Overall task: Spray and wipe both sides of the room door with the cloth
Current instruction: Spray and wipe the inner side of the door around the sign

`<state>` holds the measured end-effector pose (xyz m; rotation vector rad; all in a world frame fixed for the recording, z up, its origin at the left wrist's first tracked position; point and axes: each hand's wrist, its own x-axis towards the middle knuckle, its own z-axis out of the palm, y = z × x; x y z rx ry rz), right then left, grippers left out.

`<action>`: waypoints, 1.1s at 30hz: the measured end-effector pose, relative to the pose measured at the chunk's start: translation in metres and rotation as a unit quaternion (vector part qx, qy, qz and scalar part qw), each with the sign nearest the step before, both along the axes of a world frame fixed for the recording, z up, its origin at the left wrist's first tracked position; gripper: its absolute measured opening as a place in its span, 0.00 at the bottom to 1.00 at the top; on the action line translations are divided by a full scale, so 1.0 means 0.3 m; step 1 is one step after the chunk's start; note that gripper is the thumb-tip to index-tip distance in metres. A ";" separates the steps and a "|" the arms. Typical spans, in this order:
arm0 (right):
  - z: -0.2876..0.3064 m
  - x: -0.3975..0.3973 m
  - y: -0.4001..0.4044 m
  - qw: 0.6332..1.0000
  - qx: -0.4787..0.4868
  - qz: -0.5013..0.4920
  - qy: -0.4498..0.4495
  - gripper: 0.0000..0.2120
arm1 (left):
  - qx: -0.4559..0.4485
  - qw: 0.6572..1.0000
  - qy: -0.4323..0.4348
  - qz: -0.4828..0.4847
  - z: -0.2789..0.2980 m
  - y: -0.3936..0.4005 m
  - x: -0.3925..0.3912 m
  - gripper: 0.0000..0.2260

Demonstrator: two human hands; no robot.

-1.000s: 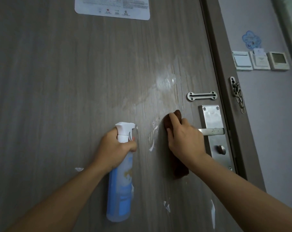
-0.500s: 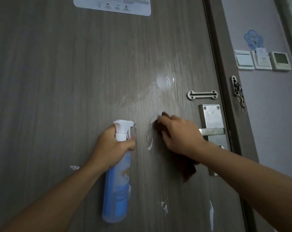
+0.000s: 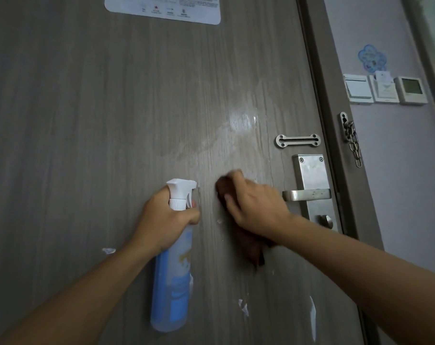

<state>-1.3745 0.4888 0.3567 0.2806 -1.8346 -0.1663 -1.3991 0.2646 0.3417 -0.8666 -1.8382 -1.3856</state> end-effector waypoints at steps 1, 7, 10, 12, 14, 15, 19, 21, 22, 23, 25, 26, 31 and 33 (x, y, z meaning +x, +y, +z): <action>0.055 -0.009 -0.005 0.999 -0.042 0.004 0.017 0.23 | 0.000 1.000 -0.001 0.003 -0.001 0.003 -0.002 0.16; 0.132 -0.037 -0.057 0.989 -0.107 0.004 0.102 0.18 | 0.000 1.000 0.007 0.013 0.000 0.007 0.005 0.18; -0.058 -0.041 -0.073 0.993 0.005 0.065 0.097 0.17 | -0.002 1.000 0.011 0.013 0.002 0.012 0.019 0.22; -0.169 -0.032 -0.060 0.991 0.087 0.071 0.069 0.18 | -0.001 1.000 0.021 0.012 0.006 0.014 0.024 0.26; -0.190 -0.023 -0.035 0.988 0.130 0.060 0.055 0.19 | 0.004 1.000 0.022 0.014 0.004 0.011 0.028 0.28; -0.171 -0.024 -0.023 0.988 0.135 0.044 0.057 0.18 | 0.006 1.000 0.022 0.015 0.001 0.010 0.028 0.28; 0.025 -0.034 0.014 0.994 0.024 -0.003 0.105 0.19 | 0.006 1.000 0.009 0.018 -0.010 0.010 0.018 0.22; 0.114 -0.038 0.008 0.990 -0.069 0.000 0.123 0.18 | 0.008 1.000 0.006 0.001 -0.004 0.009 0.017 0.21; 0.133 -0.043 -0.007 0.986 -0.106 0.006 0.129 0.17 | 0.009 1.000 0.007 -0.007 0.000 0.007 0.017 0.21; 0.132 -0.049 -0.028 0.982 -0.128 0.015 0.135 0.16 | 0.010 1.000 0.006 -0.012 0.003 0.005 0.017 0.20; 0.070 -0.051 -0.068 0.981 -0.127 0.026 0.146 0.15 | 0.012 1.000 0.006 -0.023 0.001 -0.001 0.015 0.20; 0.015 -0.046 -0.079 0.985 -0.101 0.028 0.138 0.18 | 0.014 1.000 0.005 -0.025 -0.003 -0.004 0.011 0.20; -0.197 -0.025 -0.028 0.992 0.107 -0.031 0.054 0.30 | 0.017 0.999 0.004 -0.041 -0.013 -0.008 -0.002 0.20; -0.130 -0.036 -0.006 0.993 0.088 -0.025 0.080 0.28 | 0.023 0.998 0.008 -0.056 -0.017 -0.015 -0.017 0.24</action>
